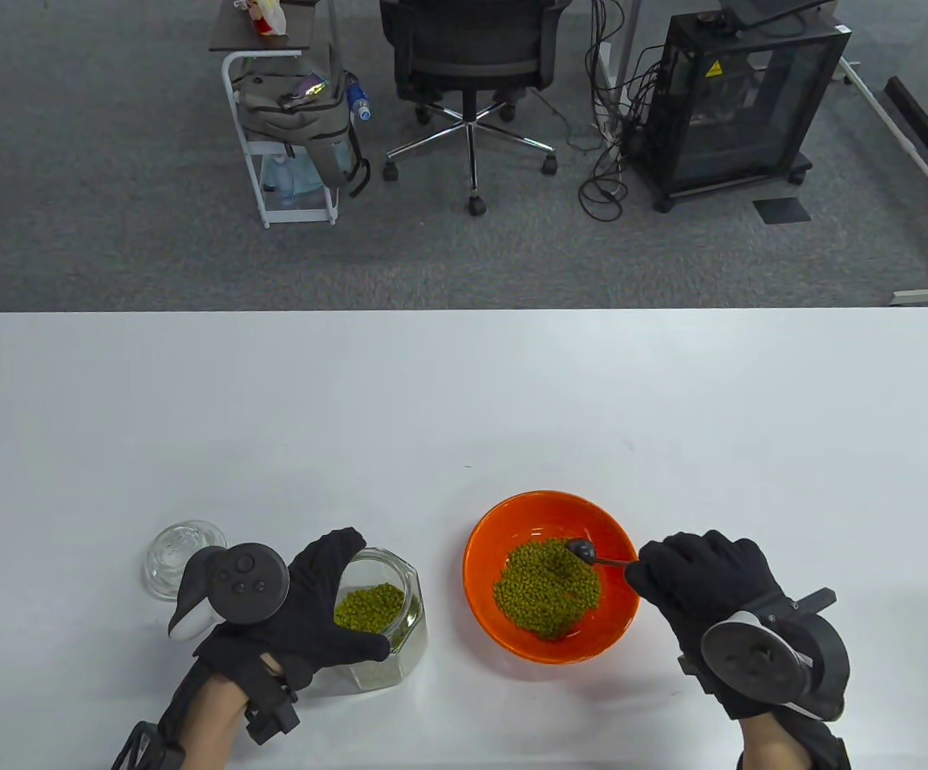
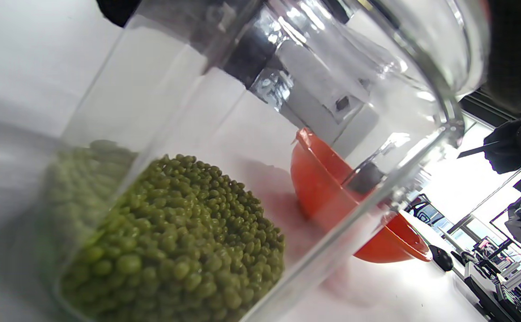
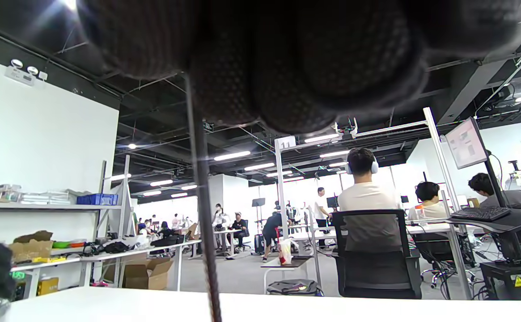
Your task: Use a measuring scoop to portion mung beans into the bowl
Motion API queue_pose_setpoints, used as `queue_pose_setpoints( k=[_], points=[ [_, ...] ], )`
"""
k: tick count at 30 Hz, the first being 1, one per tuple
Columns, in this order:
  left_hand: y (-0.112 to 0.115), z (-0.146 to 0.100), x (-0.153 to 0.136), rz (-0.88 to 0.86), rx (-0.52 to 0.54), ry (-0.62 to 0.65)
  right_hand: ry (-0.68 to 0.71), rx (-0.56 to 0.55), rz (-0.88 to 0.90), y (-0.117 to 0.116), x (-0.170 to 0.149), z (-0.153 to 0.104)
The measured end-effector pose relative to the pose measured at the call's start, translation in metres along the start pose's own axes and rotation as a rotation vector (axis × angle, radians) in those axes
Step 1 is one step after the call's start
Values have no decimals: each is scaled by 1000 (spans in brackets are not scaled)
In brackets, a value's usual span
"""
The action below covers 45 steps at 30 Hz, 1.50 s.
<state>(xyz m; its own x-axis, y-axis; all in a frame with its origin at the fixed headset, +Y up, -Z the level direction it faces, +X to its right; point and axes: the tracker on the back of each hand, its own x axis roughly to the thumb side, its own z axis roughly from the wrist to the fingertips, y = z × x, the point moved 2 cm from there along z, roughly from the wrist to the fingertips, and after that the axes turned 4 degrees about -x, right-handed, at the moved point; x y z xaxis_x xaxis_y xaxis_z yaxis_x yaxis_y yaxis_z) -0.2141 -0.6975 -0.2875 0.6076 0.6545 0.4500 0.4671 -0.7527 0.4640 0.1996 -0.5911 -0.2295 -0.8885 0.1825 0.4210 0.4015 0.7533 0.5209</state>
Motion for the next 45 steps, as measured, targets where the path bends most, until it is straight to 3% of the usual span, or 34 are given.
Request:
queue_pose_setpoints(
  k=[20,34,45],
  points=[
    [0,0,0,1,1,1,-40,-28,123,0,-6,0],
    [0,0,0,7,0,-2,-226,-83,196,0,-30,-2],
    [-2,-2,2,38,-5,5,-287,-89,292,-4,-41,-3]
  ],
)
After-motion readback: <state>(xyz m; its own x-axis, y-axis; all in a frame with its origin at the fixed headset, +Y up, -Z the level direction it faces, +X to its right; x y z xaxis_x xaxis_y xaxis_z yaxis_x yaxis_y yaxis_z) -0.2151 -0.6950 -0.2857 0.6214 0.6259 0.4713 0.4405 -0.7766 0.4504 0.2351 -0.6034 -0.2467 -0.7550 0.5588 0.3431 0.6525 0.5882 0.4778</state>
